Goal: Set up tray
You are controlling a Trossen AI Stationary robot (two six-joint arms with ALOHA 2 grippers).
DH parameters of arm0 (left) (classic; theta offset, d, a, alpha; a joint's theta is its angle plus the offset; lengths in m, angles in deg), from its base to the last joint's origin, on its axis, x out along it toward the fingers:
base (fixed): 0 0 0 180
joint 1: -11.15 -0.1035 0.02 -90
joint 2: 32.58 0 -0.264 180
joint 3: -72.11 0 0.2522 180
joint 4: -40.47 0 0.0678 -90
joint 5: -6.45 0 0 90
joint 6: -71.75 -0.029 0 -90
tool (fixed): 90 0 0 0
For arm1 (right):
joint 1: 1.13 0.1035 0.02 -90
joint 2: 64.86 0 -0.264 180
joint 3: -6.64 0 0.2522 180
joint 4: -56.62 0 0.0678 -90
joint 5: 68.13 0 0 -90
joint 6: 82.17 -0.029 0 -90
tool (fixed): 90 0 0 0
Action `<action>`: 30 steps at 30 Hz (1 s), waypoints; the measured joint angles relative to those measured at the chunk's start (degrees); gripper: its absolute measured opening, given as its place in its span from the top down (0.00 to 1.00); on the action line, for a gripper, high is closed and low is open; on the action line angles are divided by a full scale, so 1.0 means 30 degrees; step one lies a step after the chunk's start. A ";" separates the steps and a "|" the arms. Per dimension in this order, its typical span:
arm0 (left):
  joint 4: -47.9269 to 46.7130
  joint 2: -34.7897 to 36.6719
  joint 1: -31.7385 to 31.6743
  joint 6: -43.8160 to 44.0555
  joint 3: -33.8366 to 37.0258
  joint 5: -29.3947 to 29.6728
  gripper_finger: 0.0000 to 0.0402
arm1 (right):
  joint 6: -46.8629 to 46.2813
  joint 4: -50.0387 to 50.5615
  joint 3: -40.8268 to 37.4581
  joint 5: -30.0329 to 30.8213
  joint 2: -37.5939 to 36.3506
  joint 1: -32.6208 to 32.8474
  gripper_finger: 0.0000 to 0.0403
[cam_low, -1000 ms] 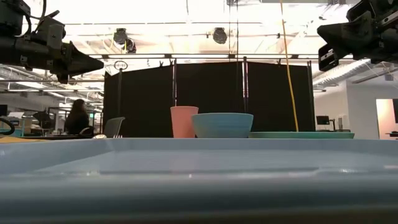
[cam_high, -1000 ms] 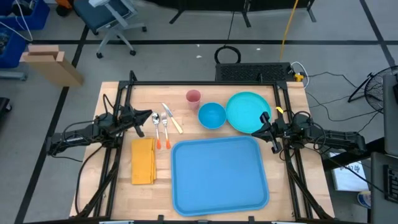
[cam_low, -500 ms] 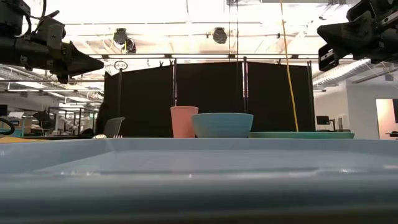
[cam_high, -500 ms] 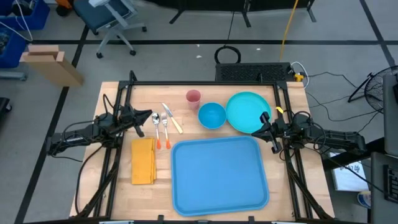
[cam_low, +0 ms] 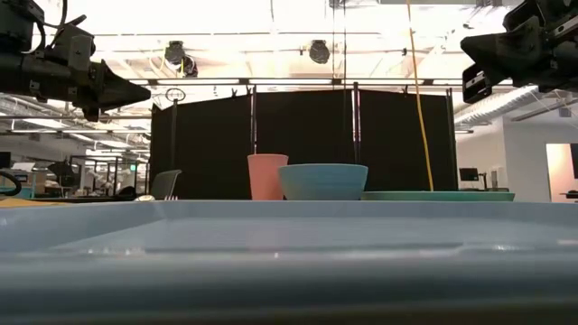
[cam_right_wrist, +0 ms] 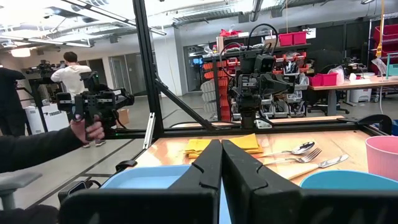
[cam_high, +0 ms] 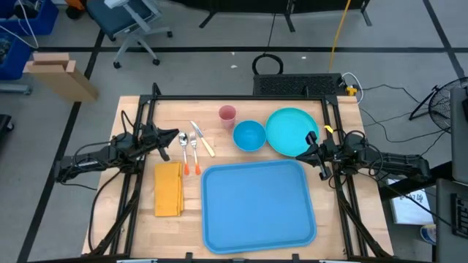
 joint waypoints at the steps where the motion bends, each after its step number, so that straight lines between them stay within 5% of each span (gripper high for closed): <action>1: -0.0006 0.0000 0.0000 0.0115 0.0000 -0.0061 0.92 | 0.0005 0.0000 -0.0001 0.0000 -0.0001 -0.0002 1.00; 17: 0.2153 -0.1371 0.0000 0.2393 -0.0881 -0.1452 0.92 | 0.0188 0.0066 0.0000 0.0012 0.0002 -0.0002 1.00; 23: 0.2163 -0.8420 -0.0022 0.2023 -0.5438 -0.0729 0.92 | 0.1241 0.0066 -0.0002 0.0014 0.0004 -0.0002 1.00; 30: 0.2041 -1.9294 -0.0099 -0.0668 -1.3951 -0.0919 0.92 | 0.1363 -0.0074 0.0001 0.0007 -0.0001 0.0005 1.00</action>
